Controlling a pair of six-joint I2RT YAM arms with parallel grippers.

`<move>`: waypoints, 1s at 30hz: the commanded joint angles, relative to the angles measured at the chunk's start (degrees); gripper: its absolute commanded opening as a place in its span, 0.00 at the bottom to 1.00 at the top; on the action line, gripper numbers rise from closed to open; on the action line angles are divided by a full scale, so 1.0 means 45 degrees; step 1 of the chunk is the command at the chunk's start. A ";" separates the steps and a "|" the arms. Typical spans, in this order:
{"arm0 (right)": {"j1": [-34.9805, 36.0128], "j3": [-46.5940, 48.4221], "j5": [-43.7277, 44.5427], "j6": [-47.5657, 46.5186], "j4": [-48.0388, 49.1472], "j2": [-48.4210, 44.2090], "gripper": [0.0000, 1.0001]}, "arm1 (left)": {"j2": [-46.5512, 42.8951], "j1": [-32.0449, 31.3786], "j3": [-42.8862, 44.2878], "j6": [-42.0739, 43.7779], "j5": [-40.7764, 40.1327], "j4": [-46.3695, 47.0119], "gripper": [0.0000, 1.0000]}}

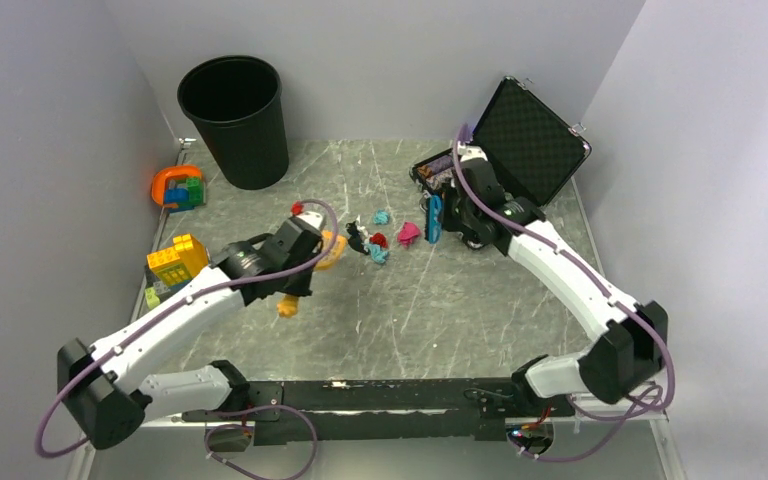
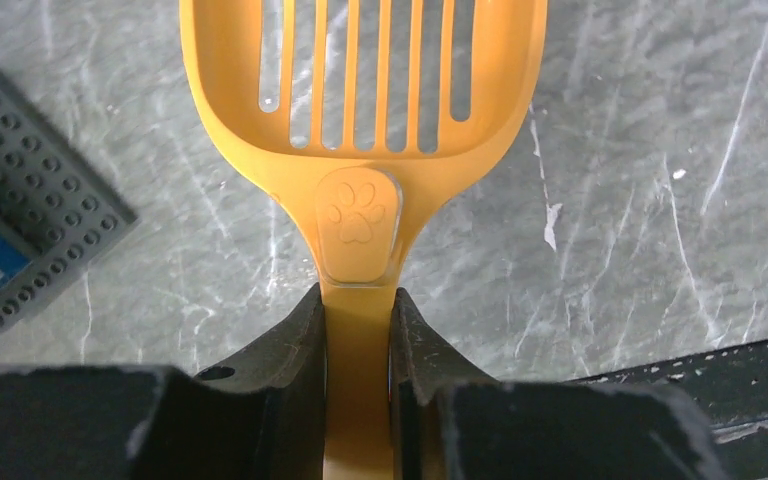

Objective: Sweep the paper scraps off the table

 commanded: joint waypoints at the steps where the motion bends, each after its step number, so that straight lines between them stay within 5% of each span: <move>1: -0.0011 0.1462 -0.1680 0.0922 0.0769 0.1305 0.00 | -0.1246 0.1112 -0.0356 -0.0319 -0.0031 -0.0179 0.00; 8: 0.0101 0.4087 -0.4897 0.4235 0.1600 0.4993 0.00 | -0.1995 0.2619 -0.0637 -0.0267 -0.0578 -0.0789 0.00; 14: 0.0735 0.5555 -0.5640 0.5903 0.2913 0.7350 0.00 | -0.2843 0.3182 -0.1362 0.0000 -0.0160 -0.0705 0.00; 23: 0.0832 0.7049 -0.3625 0.8498 0.1835 1.0254 0.00 | -0.3384 0.3207 -0.1201 0.0346 0.0579 -0.0776 0.00; 30: 0.0754 0.5033 -0.1182 0.8721 0.0090 0.9119 0.00 | -0.3342 0.3199 -0.1531 0.0421 0.1200 -0.0334 0.00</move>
